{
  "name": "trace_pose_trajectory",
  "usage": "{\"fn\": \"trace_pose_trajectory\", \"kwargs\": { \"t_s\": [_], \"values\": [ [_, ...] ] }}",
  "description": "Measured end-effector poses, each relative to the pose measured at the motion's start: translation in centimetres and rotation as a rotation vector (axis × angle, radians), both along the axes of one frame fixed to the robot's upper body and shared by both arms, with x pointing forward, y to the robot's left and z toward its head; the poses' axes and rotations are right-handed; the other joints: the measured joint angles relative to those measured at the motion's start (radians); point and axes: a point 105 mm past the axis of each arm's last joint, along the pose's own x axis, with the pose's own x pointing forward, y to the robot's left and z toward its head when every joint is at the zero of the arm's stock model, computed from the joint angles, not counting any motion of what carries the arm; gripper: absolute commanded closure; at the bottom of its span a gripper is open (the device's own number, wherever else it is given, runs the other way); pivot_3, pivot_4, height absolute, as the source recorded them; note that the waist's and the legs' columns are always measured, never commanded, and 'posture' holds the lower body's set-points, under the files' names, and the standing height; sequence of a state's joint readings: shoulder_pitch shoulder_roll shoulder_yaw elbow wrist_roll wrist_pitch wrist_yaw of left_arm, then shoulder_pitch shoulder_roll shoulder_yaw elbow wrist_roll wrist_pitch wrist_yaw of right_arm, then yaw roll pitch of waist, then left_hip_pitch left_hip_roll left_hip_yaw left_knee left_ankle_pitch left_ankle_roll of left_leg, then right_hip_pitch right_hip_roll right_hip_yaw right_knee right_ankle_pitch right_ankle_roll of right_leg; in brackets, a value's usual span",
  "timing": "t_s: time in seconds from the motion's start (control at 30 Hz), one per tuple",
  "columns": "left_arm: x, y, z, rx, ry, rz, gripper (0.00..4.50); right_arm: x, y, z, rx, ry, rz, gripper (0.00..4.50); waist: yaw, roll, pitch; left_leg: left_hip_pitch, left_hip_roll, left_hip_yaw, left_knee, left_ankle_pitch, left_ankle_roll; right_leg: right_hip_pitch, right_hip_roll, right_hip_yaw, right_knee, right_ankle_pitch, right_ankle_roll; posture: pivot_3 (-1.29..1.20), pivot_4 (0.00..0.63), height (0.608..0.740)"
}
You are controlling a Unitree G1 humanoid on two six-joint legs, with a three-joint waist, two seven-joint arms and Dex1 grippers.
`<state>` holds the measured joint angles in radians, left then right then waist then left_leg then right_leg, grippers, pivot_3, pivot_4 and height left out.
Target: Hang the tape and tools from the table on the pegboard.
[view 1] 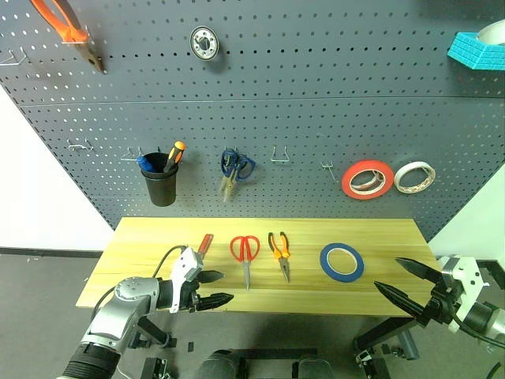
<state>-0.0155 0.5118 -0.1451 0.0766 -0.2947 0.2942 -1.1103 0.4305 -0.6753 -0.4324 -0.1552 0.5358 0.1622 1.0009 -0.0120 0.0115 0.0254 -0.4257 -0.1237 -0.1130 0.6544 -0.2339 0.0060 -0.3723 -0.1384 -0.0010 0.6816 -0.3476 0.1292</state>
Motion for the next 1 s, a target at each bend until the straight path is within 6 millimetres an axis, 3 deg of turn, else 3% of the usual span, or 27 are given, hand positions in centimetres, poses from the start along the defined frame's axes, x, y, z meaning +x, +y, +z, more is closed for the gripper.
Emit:
{"fn": "trace_pose_trajectory", "kwargs": {
  "t_s": [0.37, 0.57, 0.7, 1.0],
  "values": [
    [0.0, 0.0, 0.0, 0.000, 0.000, 0.000, 1.03, 0.1, 0.0, -0.1, 0.007, -0.006, -0.022, 0.00, 0.000, 0.000, 0.000, 0.000, 0.000, 0.000, 0.000, 0.000, 0.000, 0.000, 0.000, 0.000, 0.000, 0.000, 0.000, -0.09, 0.000, 0.680],
    [-0.3, -0.1, 0.0, -0.003, -0.002, -0.003, 1.03, 0.8, 1.0, 0.9, 0.031, -0.047, -0.019, 0.00, -0.001, 0.000, 0.000, 0.000, 0.000, 0.000, 0.000, 0.000, 0.000, 0.000, 0.000, 0.000, 0.000, 0.000, 0.000, -0.09, 0.000, 0.680],
    [-0.8, 0.0, 0.3, 0.008, -0.019, -0.021, 1.03, 2.2, 2.6, 0.8, 0.063, -0.071, -0.022, 0.00, -0.004, -0.001, 0.000, 0.000, 0.000, 0.000, 0.000, 0.000, 0.000, 0.000, 0.000, 0.000, 0.000, 0.000, 0.000, -0.10, 0.000, 0.680],
    [-3.2, 0.1, 1.0, -0.020, -0.028, -0.076, 1.03, 6.3, 7.6, -2.5, -0.013, 0.015, -0.115, 0.00, -0.002, 0.000, 0.000, 0.000, 0.000, 0.000, -0.002, 0.000, 0.000, -0.002, 0.001, 0.001, 0.000, 0.000, -0.001, -0.10, 0.000, 0.680]
  ]
}}
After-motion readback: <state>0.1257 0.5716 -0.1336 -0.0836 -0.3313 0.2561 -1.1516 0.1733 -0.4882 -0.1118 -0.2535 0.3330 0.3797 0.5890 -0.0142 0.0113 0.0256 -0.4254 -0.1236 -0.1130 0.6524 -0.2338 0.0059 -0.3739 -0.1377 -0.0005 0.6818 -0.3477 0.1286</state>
